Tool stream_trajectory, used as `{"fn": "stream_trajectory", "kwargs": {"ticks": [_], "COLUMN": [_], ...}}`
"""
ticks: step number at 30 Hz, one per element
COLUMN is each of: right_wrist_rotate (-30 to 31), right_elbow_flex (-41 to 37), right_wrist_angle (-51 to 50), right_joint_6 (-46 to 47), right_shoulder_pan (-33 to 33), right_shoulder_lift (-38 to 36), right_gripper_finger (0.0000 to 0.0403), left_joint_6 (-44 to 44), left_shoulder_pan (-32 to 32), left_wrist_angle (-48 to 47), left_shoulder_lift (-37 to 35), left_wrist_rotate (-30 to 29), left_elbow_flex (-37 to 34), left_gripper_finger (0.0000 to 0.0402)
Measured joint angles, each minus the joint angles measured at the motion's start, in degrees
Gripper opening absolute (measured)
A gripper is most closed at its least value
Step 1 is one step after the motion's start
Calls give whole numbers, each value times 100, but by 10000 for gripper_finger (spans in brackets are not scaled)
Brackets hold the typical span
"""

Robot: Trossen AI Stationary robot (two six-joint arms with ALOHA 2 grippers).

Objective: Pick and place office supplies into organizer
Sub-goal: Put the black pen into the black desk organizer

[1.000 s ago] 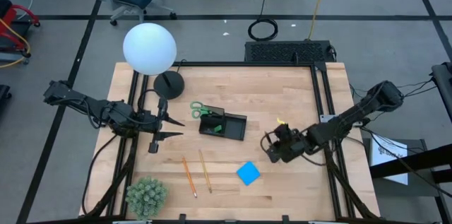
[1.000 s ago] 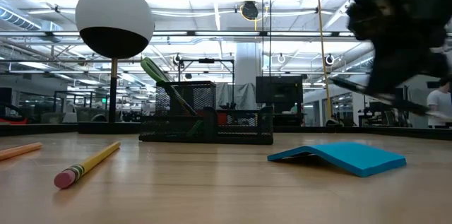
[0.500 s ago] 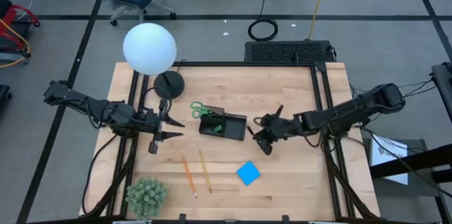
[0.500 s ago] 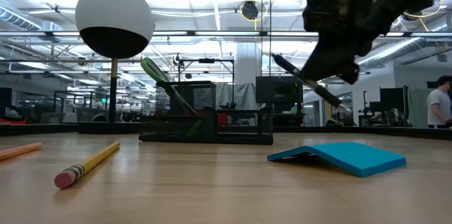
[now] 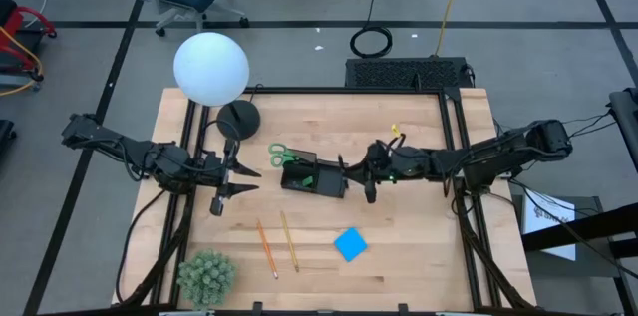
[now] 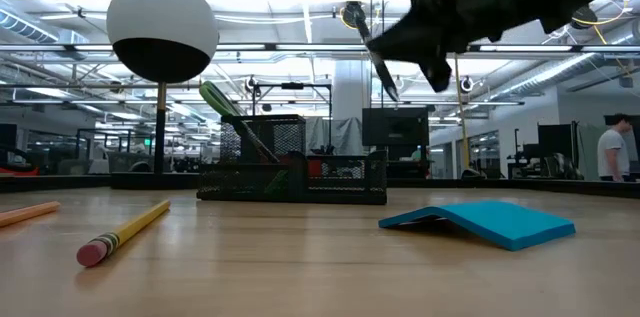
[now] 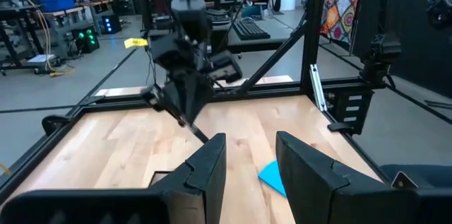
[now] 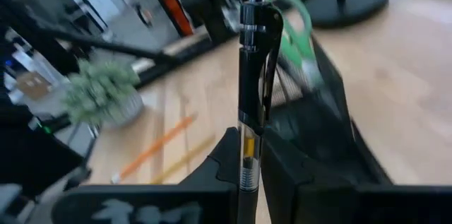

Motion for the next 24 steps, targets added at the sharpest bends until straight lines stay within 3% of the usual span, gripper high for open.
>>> {"fn": "stream_trajectory", "kwargs": {"ticks": [16, 24], "right_wrist_rotate": [1, -301], "right_elbow_flex": [0, 0], "right_wrist_angle": [782, 1230], "right_joint_6": [-725, -1433], "right_shoulder_pan": [-623, -1009], "right_shoulder_lift": [0, 78], "right_gripper_finger": [19, 19], "left_joint_6": [-270, -359], "left_shoulder_pan": [16, 133], "left_wrist_angle": [-10, 5], "left_shoulder_lift": [0, 42], "left_wrist_rotate": [-6, -496], "left_elbow_flex": [0, 0], "left_gripper_finger": [131, 131]}}
